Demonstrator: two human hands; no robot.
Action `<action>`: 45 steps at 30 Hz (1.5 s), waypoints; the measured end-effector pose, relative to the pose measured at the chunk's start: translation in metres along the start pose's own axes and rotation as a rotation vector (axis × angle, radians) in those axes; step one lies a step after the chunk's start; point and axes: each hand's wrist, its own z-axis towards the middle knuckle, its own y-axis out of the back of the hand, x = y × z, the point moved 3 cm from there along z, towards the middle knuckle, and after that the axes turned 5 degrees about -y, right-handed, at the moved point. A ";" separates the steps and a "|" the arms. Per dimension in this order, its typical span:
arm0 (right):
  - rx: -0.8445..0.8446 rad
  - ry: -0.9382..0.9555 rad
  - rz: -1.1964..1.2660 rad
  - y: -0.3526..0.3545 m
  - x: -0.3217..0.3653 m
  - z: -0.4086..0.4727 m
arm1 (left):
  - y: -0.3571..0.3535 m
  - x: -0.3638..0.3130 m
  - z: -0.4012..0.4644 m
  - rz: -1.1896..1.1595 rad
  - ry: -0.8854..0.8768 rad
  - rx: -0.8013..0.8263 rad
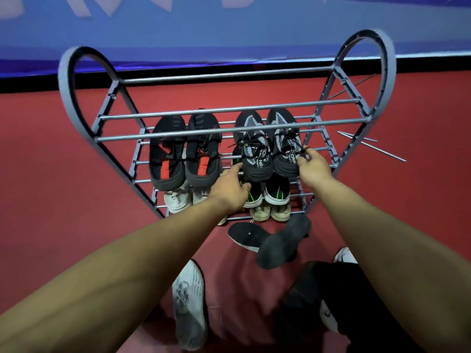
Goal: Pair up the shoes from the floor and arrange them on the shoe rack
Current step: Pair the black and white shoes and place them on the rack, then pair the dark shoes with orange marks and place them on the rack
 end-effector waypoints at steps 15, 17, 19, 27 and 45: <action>0.059 -0.231 0.468 -0.006 -0.008 0.010 | -0.021 -0.009 0.019 -0.075 0.043 0.155; 0.046 -0.224 0.435 -0.006 -0.011 0.012 | -0.024 -0.002 0.019 -0.099 0.030 0.165; 0.019 -0.232 0.381 -0.010 -0.013 0.009 | -0.028 0.004 0.017 -0.218 0.017 0.138; -0.296 -0.074 0.031 -0.030 -0.043 -0.050 | -0.062 0.031 -0.042 -0.390 -0.016 -0.208; 0.148 -0.955 -0.446 -0.130 -0.333 -0.160 | -0.217 0.169 -0.112 -0.463 0.375 0.084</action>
